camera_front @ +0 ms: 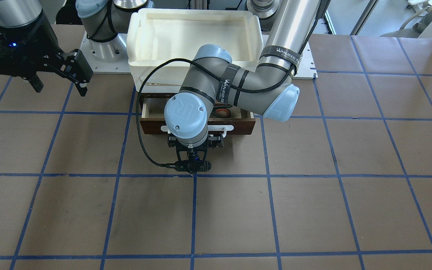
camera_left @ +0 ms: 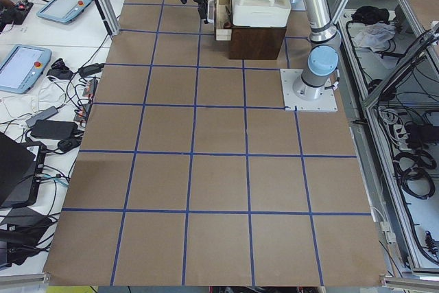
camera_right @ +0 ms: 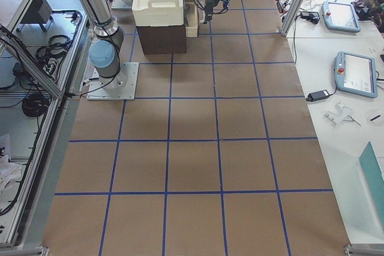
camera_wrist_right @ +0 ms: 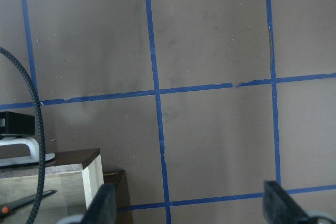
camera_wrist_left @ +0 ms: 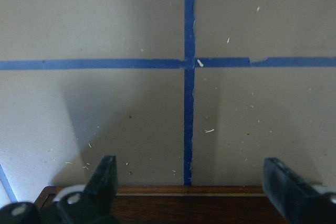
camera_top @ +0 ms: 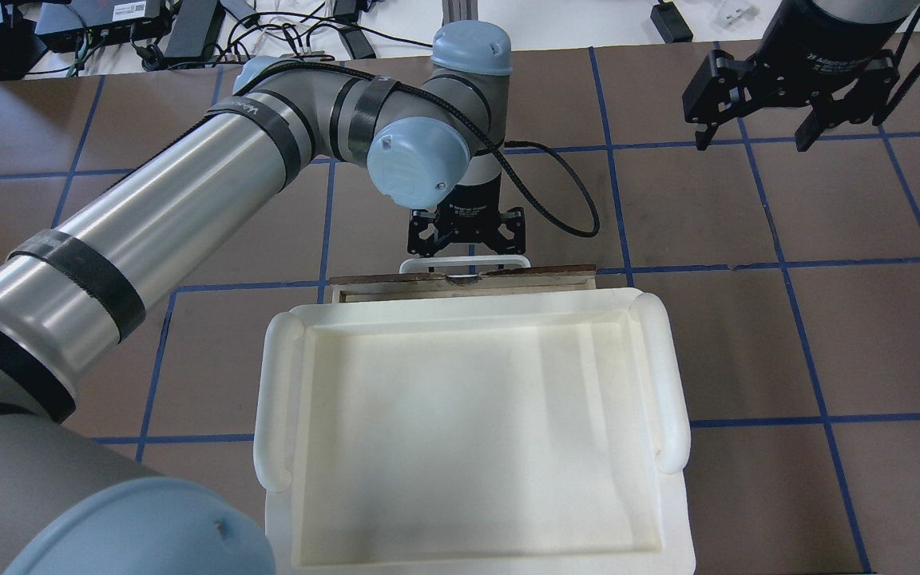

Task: Put scissors in drawer and close it
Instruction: 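Push the drawer front with the left gripper to close it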

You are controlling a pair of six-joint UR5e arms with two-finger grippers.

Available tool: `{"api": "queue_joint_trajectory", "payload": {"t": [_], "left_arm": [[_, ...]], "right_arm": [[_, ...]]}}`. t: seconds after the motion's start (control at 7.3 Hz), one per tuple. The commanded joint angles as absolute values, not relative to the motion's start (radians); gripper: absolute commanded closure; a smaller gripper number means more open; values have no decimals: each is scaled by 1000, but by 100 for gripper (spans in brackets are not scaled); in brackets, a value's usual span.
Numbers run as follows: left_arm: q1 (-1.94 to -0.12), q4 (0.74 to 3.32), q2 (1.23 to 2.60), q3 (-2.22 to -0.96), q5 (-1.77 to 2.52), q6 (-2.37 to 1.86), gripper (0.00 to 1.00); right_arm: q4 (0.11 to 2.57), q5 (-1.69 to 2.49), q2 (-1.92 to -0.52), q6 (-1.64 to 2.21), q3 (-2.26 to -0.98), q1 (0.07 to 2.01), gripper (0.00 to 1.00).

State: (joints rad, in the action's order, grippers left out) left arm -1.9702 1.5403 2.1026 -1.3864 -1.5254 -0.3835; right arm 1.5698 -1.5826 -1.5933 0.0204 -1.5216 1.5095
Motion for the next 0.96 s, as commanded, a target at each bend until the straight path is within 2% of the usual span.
{"api": "queue_joint_trajectory", "payload": {"t": [0.0,0.41,0.68,0.82], "left_arm": [[-1974,1617,2057,-1425,-1522,-376,0],[-1997,1625,2014,-1500,-1531,-370,0],[-1987,1602,2005,-1482,-1529,-367,0],[-1976,1512,2009,-1471,-1531,-367,0]], "right_arm": [[1569,-1586,-1592,20,-1522,1508,0],[1571,-1589,-1592,20,-1522,1508,0],[1572,-1579,-1595,20,-1522,1508,0],[1577,-1583,-1594,20,-1522,1508,0]]}}
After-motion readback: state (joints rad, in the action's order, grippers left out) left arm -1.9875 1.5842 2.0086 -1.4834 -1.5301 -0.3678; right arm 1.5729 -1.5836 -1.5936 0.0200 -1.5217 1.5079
